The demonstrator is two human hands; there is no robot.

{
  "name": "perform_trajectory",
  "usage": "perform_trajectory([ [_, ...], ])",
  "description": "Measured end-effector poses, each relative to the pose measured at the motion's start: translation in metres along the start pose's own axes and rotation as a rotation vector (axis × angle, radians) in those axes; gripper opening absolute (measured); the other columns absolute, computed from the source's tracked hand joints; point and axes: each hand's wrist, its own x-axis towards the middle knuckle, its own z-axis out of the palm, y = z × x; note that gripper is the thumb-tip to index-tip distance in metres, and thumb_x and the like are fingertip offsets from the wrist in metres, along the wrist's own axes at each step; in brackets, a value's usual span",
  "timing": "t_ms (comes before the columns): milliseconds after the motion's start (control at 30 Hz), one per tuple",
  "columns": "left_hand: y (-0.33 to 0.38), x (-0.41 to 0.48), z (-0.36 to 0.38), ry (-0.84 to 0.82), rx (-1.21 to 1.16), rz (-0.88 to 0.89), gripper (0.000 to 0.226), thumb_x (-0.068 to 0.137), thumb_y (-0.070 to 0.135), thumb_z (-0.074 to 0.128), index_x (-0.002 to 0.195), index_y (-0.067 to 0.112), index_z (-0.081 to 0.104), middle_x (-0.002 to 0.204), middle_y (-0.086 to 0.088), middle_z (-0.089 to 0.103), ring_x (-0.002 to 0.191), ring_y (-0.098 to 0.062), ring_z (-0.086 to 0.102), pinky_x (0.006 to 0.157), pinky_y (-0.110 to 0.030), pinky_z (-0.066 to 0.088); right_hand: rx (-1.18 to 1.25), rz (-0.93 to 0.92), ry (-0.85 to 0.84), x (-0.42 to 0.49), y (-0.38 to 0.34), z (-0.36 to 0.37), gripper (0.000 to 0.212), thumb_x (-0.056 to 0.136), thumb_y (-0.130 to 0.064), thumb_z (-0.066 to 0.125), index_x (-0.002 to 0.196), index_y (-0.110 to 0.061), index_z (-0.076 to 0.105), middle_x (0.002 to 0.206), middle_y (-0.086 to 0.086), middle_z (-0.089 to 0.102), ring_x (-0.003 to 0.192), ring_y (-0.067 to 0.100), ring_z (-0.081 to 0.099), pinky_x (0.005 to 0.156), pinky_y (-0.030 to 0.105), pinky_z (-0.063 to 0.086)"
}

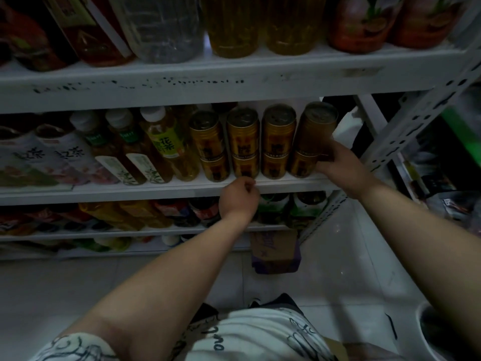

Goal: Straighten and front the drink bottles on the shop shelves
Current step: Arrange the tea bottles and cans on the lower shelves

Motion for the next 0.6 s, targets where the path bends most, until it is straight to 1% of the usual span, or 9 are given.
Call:
perform_trajectory([
  [100,-0.018,0.001,-0.016,0.025,-0.012,-0.005,0.01,0.09,0.029,0.057,0.097,0.028,0.064,0.095,0.003,0.068,0.087,-0.019,0.062,0.07,-0.024,0.045,-0.076,0.083,0.307,-0.009,0.017,0.013,0.043,0.083,-0.034,0.068,0.123,-0.02,0.056,0.114,-0.006,0.062,0.103,0.012,0.058,0.083,0.026,0.041],
  [167,-0.033,0.0,-0.027,0.045,-0.001,-0.007,0.007,0.089,0.027,0.058,0.093,0.027,0.064,0.093,0.001,0.068,0.089,-0.021,0.063,0.071,-0.025,0.047,-0.165,0.095,0.511,-0.02,0.028,0.025,0.024,0.084,-0.027,0.061,0.106,-0.017,0.06,0.098,-0.001,0.062,0.094,0.019,0.059,0.076,0.026,0.04],
  [200,-0.042,-0.001,-0.033,0.053,0.013,0.002,0.009,0.088,0.025,0.059,0.094,0.025,0.066,0.093,-0.002,0.069,0.089,-0.022,0.063,0.072,-0.026,0.047,-0.212,0.092,0.549,-0.025,0.033,0.032,0.014,0.083,-0.026,0.06,0.096,-0.02,0.059,0.089,-0.002,0.061,0.087,0.02,0.059,0.071,0.026,0.04],
  [267,-0.063,-0.003,-0.044,0.051,0.057,0.03,0.014,0.087,0.023,0.06,0.099,0.02,0.068,0.094,-0.005,0.071,0.089,-0.022,0.064,0.072,-0.025,0.047,-0.345,0.105,0.467,-0.034,0.048,0.045,0.005,0.083,-0.025,0.059,0.086,-0.022,0.058,0.079,-0.003,0.059,0.076,0.018,0.057,0.06,0.024,0.038],
  [333,-0.083,-0.003,-0.051,0.011,0.119,0.028,0.016,0.087,0.026,0.062,0.1,0.019,0.068,0.095,-0.005,0.071,0.09,-0.023,0.065,0.074,-0.027,0.048,-0.512,0.156,0.266,-0.039,0.068,0.054,0.011,0.085,-0.024,0.06,0.094,-0.018,0.063,0.09,0.003,0.063,0.077,0.016,0.054,0.059,0.025,0.039],
  [400,-0.1,0.0,-0.053,-0.059,0.191,0.0,0.018,0.09,0.037,0.06,0.095,0.021,0.068,0.093,-0.005,0.072,0.089,-0.024,0.065,0.073,-0.029,0.049,-0.666,0.193,0.118,-0.041,0.088,0.058,0.037,0.086,-0.021,0.062,0.121,-0.012,0.058,0.121,0.012,0.056,0.102,0.025,0.054,0.081,0.031,0.046],
  [467,-0.111,0.002,-0.051,-0.134,0.267,-0.013,0.029,0.092,0.048,0.054,0.092,0.022,0.067,0.092,-0.005,0.071,0.089,-0.025,0.065,0.073,-0.032,0.051,-0.724,0.222,0.076,-0.039,0.099,0.059,0.065,0.084,-0.016,0.065,0.142,-0.012,0.037,0.143,0.014,0.037,0.127,0.032,0.039,0.099,0.037,0.038],
  [533,-0.12,0.005,-0.046,-0.162,0.327,0.006,0.034,0.092,0.052,0.051,0.094,0.022,0.066,0.098,-0.008,0.071,0.092,-0.029,0.065,0.077,-0.035,0.052,-0.75,0.207,0.083,-0.035,0.107,0.062,0.077,0.082,-0.01,0.065,0.147,-0.012,0.023,0.147,0.015,0.029,0.13,0.034,0.034,0.1,0.041,0.037],
  [600,-0.125,0.01,-0.041,-0.153,0.33,0.019,0.035,0.093,0.052,0.05,0.096,0.021,0.065,0.102,-0.01,0.07,0.096,-0.031,0.063,0.079,-0.036,0.051,-0.747,0.149,0.099,-0.032,0.116,0.063,0.074,0.083,-0.007,0.061,0.146,-0.009,0.021,0.143,0.019,0.034,0.126,0.036,0.037,0.097,0.042,0.038],
])
